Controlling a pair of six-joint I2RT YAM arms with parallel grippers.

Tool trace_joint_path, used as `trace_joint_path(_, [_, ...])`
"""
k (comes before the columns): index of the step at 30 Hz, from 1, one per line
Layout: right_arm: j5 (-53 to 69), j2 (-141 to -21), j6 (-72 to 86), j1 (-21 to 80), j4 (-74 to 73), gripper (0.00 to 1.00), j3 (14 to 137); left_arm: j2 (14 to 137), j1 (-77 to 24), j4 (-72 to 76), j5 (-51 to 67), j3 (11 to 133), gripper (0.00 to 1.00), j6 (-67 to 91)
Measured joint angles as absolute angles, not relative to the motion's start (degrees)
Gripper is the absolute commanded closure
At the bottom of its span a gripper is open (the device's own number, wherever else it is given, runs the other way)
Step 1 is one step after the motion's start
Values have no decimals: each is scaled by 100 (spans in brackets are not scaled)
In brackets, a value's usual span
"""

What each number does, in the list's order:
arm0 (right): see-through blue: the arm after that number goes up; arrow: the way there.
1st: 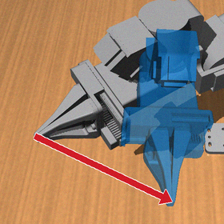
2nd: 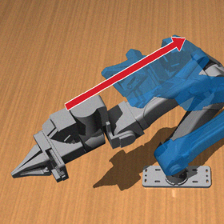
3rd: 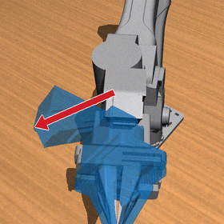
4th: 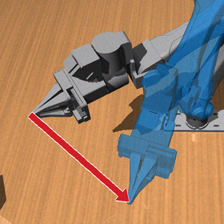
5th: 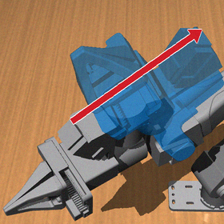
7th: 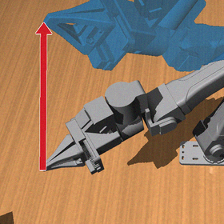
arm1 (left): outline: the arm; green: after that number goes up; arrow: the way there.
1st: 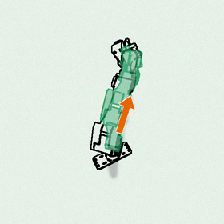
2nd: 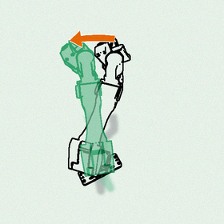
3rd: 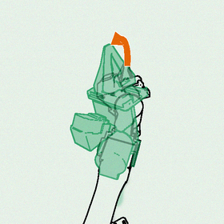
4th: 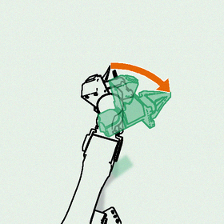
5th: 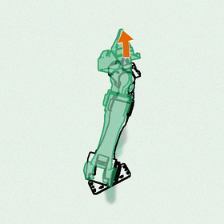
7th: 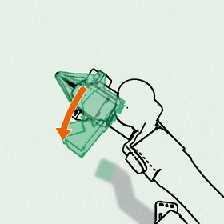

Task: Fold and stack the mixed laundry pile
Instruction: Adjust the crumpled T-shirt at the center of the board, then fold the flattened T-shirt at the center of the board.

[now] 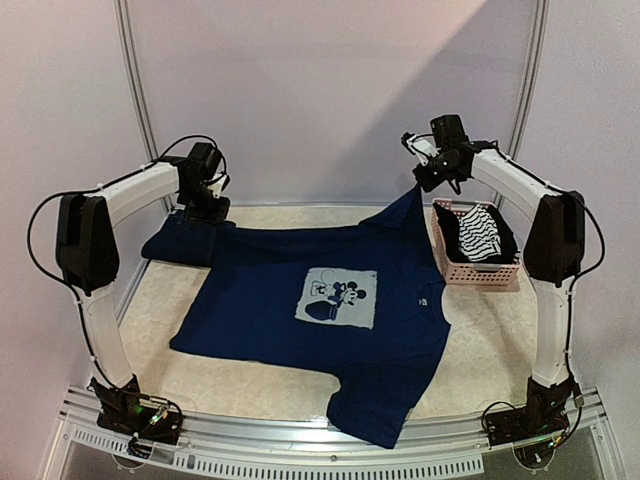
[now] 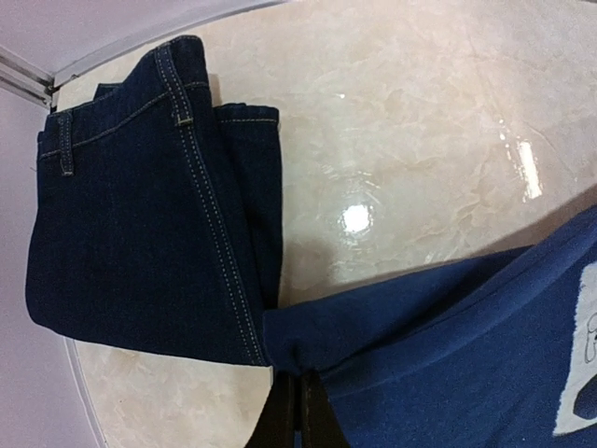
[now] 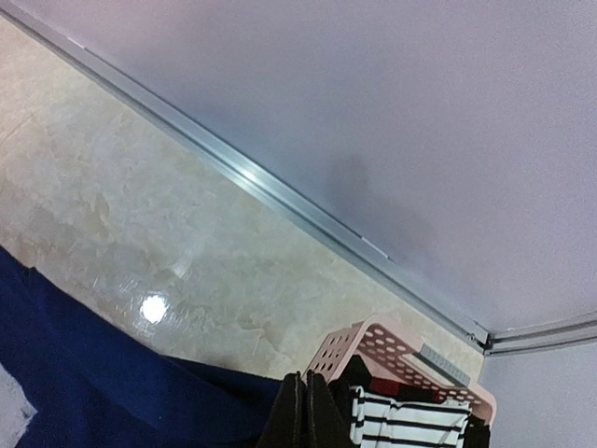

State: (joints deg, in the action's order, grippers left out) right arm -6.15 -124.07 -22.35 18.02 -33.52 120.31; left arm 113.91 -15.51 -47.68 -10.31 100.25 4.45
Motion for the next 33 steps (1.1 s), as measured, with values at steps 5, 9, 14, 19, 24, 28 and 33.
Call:
trace_joint_path(5, [-650, -12130, -2010, 1802, -3809, 100, 11695, 11391, -1551, -4703, -757, 10033, 100, 447])
trace_joint_path(9, [-593, -11837, -1815, 1802, -4167, 100, 11568, 11391, -1546, -4692, -655, 10036, 100, 451])
trace_joint_path(14, [-436, -11544, -1559, 1802, -4519, 100, 11535, 11391, -1540, -4694, -639, 10036, 100, 451])
trace_joint_path(19, [-239, -11271, -1286, 1802, -4775, 100, 11299, 11391, -1529, -4694, -639, 10033, 100, 449])
trace_joint_path(24, [60, -10973, -1024, 1802, -4991, 100, 10890, 11391, -1525, -4692, -637, 10031, 100, 445])
trace_joint_path(28, [255, -10676, -821, 1802, -5063, 100, 10440, 11391, -1516, -4674, -598, 10003, 100, 423])
trace_joint_path(33, [543, -10272, -602, 1802, -5194, 100, 9994, 11391, -1509, -4670, -596, 9898, 100, 384])
